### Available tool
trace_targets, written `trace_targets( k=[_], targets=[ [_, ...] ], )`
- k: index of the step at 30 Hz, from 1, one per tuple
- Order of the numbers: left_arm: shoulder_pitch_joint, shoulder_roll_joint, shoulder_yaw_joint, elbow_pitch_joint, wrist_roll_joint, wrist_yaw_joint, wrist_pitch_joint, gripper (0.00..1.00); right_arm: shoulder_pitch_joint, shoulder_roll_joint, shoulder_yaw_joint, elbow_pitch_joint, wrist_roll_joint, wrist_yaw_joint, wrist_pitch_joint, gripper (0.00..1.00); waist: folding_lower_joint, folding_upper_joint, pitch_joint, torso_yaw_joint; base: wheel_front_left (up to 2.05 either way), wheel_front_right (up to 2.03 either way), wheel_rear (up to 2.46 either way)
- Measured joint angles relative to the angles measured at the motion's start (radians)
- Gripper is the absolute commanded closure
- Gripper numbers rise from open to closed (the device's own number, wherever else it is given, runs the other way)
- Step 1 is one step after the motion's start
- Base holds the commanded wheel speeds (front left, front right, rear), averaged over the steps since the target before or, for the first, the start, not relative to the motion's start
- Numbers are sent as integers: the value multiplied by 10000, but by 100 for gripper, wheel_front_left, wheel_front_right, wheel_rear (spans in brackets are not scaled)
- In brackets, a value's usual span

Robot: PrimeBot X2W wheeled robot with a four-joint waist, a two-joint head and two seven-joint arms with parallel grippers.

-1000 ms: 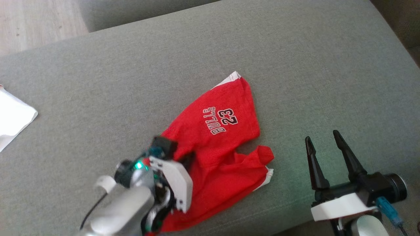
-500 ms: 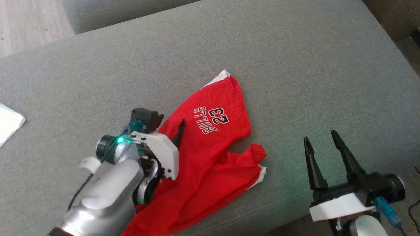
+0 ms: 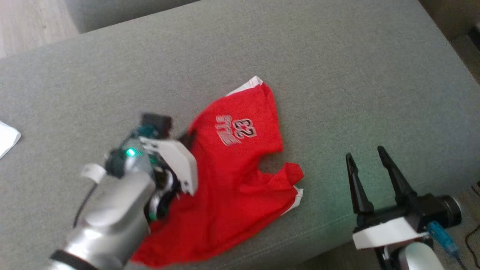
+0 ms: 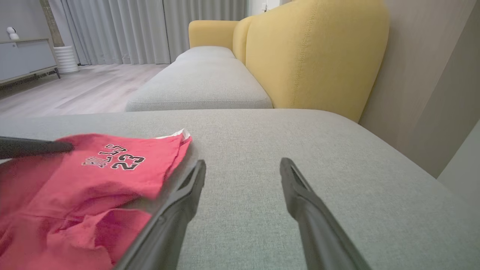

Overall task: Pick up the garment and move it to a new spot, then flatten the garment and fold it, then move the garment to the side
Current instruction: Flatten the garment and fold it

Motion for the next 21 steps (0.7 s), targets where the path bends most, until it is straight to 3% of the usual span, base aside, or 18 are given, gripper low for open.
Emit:
trace_targets(
  k=[9,17,19,20,21],
  targets=[
    [-2153,192,1197,1484,67,226,-882,100,-517,6,244,12,107,0,0,0,0,0,474,-267,0,0,0],
    [-3195,414,2067,3496,-113,715,-1843,100,-895,10,523,65,355,0,0,0,1,0,1011,-756,0,0,0],
    [-3329,382,2213,3891,-121,669,-2123,100,-936,10,564,71,389,0,0,0,2,0,1113,-866,0,0,0],
    [-3365,355,2222,4082,-117,663,-2249,69,-936,10,579,84,443,0,0,0,2,0,1141,-915,0,0,0],
    [-3370,332,2222,4242,-119,568,-2360,27,-935,10,579,107,447,0,0,0,2,0,1146,-954,0,0,0]
  ],
)
